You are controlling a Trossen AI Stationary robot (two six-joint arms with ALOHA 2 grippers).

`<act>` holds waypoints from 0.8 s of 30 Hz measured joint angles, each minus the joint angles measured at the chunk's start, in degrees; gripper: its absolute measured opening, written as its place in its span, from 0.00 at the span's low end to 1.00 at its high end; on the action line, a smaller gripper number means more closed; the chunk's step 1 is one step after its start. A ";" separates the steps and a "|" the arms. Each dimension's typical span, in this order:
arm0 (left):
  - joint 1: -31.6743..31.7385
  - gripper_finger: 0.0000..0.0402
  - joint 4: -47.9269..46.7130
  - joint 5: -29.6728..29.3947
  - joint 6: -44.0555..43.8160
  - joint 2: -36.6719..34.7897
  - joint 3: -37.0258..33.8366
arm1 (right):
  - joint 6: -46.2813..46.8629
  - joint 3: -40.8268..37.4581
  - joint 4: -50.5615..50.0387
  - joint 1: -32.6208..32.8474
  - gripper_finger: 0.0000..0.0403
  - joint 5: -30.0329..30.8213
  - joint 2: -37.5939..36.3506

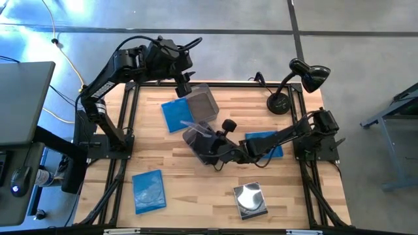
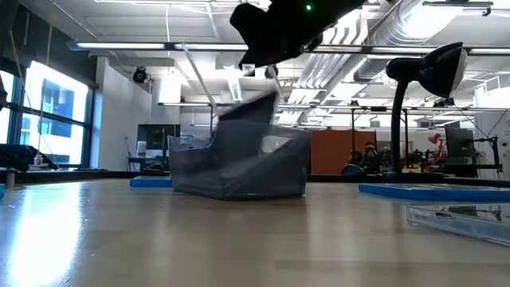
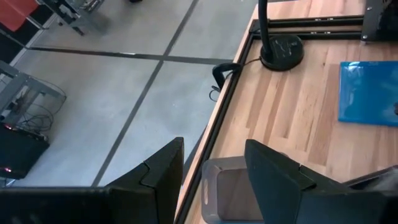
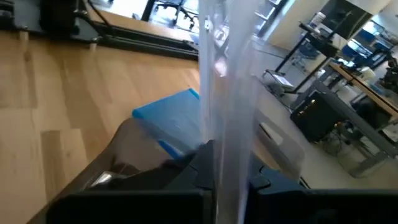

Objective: Pick & place jewel cases by type
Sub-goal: Put the left black CD case into the bottom black bin

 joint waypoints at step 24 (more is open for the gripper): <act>0.00 0.42 0.63 0.35 -1.60 0.00 0.00 | -12.23 0.58 2.76 6.61 0.41 -11.22 -5.63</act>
